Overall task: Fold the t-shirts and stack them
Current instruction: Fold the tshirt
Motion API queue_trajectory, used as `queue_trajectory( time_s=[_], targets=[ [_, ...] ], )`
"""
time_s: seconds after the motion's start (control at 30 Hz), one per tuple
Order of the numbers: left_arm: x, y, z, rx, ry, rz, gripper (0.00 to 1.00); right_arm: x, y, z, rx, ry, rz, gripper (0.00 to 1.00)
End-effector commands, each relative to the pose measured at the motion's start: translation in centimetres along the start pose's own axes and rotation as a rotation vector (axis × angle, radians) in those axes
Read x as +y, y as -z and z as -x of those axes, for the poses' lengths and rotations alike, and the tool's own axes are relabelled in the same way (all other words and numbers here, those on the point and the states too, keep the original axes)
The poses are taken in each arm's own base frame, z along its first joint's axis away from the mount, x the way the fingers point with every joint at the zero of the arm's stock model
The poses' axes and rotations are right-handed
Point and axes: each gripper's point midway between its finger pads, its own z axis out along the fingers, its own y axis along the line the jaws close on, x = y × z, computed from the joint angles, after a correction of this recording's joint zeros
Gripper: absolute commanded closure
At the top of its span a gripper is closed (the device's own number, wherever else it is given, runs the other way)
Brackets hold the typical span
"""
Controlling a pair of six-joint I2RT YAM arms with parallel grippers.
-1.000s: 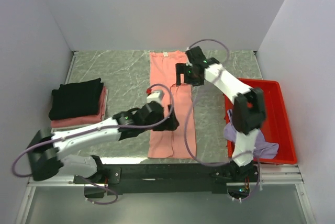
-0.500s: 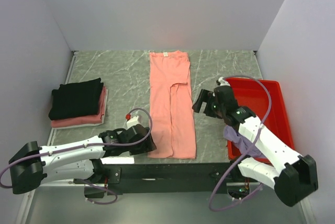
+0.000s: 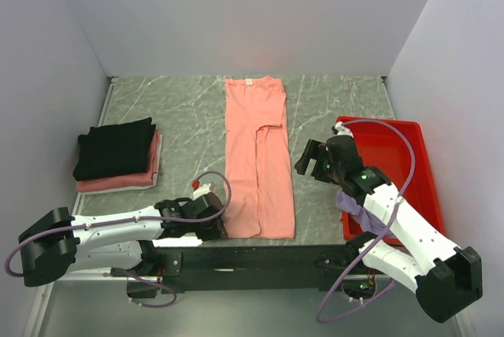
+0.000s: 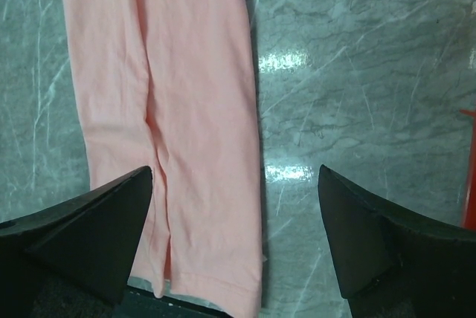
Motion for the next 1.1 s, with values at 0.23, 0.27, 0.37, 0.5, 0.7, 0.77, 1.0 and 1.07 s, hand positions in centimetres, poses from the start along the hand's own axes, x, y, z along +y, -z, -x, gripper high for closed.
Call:
queue_trajectory(
  time_s=[0.23,0.27,0.37,0.5,0.7,0.77,1.0,1.07],
  targets=[
    [-0.4,-0.4,-0.9,0.036,0.021,-0.025,0.99,-0.7,0.7,-8.4,0.329,0.002,0.073,0.03],
    [-0.2,-0.3,-0.9,0.039,0.025,-0.02,0.99,-0.5,1.0,-10.3,0.384,0.01,0.103,0.03],
    [0.1,-0.1,-1.4,0.055,0.039,-0.013,0.99,0.4,2.3,-13.3,0.482,0.016,0.16,0.04],
    [0.4,0.2,-1.8,0.071,0.073,-0.017,0.99,-0.7,3.0,-16.2,0.574,-0.002,0.122,0.11],
    [0.5,0.7,-2.6,0.091,0.116,-0.052,0.99,-0.5,3.3,-18.8,0.664,-0.056,0.15,0.26],
    [0.4,0.9,-2.5,0.085,0.123,-0.063,0.99,-0.3,3.4,-19.1,0.674,-0.056,0.152,0.29],
    [0.6,0.8,-2.8,0.084,0.135,-0.089,0.99,-0.2,3.8,-20.5,0.719,-0.088,0.135,0.44],
    [0.6,0.8,-2.8,0.086,0.135,-0.091,0.99,-0.5,3.8,-21.0,0.731,-0.088,0.121,0.48]
  ],
)
